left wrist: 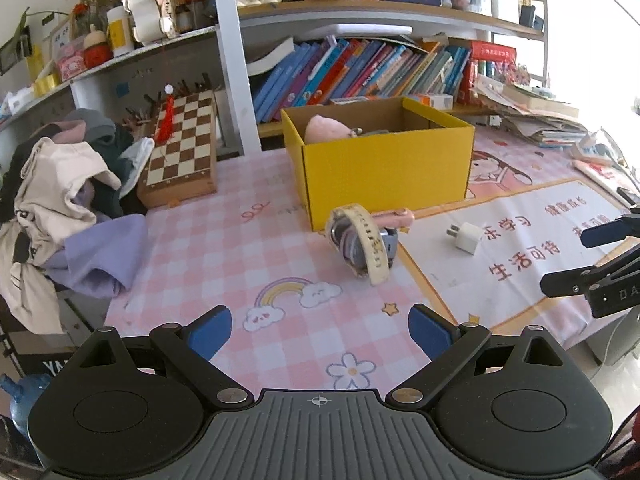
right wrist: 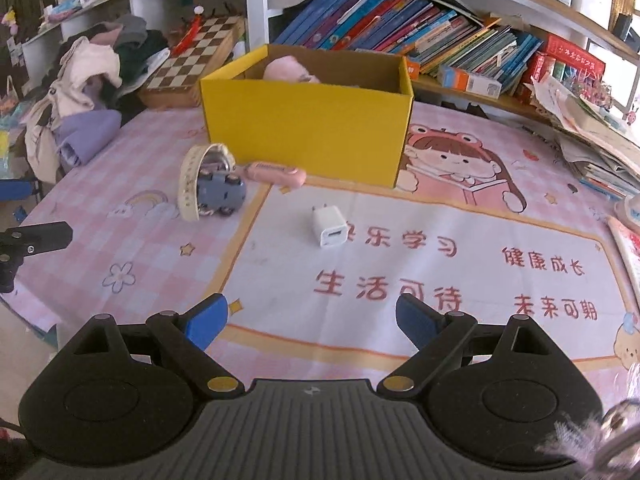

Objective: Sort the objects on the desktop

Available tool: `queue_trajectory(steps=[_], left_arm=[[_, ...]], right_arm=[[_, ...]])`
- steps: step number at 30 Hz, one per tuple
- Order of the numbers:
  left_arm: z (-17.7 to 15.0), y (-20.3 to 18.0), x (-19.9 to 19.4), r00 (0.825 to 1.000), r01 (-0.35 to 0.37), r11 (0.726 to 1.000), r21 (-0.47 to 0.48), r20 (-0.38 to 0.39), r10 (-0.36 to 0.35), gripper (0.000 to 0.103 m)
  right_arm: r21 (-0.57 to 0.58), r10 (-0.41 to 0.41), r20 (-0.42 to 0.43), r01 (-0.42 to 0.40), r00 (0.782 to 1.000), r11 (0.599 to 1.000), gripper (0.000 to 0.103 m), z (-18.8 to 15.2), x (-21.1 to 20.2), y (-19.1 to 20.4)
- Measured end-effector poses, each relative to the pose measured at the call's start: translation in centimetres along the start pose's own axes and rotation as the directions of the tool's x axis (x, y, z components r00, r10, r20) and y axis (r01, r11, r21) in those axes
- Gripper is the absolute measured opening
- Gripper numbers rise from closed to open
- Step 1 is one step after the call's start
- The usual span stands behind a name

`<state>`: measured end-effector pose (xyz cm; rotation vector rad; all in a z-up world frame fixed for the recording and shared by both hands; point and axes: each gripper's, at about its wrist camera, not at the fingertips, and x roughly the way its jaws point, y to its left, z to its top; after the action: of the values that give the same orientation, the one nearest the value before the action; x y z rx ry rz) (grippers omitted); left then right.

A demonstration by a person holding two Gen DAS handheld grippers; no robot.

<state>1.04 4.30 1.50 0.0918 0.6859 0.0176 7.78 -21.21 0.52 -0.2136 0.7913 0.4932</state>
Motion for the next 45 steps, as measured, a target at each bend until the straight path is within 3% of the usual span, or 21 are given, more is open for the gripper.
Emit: queue_trajectory(steps=[12,25,32,38,45], left_arm=[[-0.9,-2.2,0.1,0.998,0.066,0.996,0.053,-0.028,-0.064,0.097],[-1.0,-2.8,0.8,0.996,0.079,0.995,0.064,-0.044,-0.077,0.097],[-0.9,-2.3,1.1,0.997,0.062,0.997,0.054,-0.042,-0.06,0.097],[-0.7,-2.5,1.4,0.997,0.074,0.996,0.05,-0.041,-0.072,0.097],[-0.8,-2.9,1.6,0.995,0.087,0.995,0.049,-0.05,-0.085,0.097]], right_arm=[[-0.087,0.001,-0.002,-0.001,1.0,0.996,0.091,-0.7,-0.2,2.8],[-0.048,0.013,0.022,-0.012,1.0,0.999,0.091,-0.9,-0.3,1.9],[-0.135,-0.073,0.101,0.086,0.992,0.987,0.091,-0.5,-0.9,1.5],[-0.077,0.05,0.014,-0.049,0.999,0.996,0.091,-0.7,-0.1,2.1],[-0.112,0.062,0.017,-0.06,0.998,0.992,0.091,-0.6,0.1,2.8]])
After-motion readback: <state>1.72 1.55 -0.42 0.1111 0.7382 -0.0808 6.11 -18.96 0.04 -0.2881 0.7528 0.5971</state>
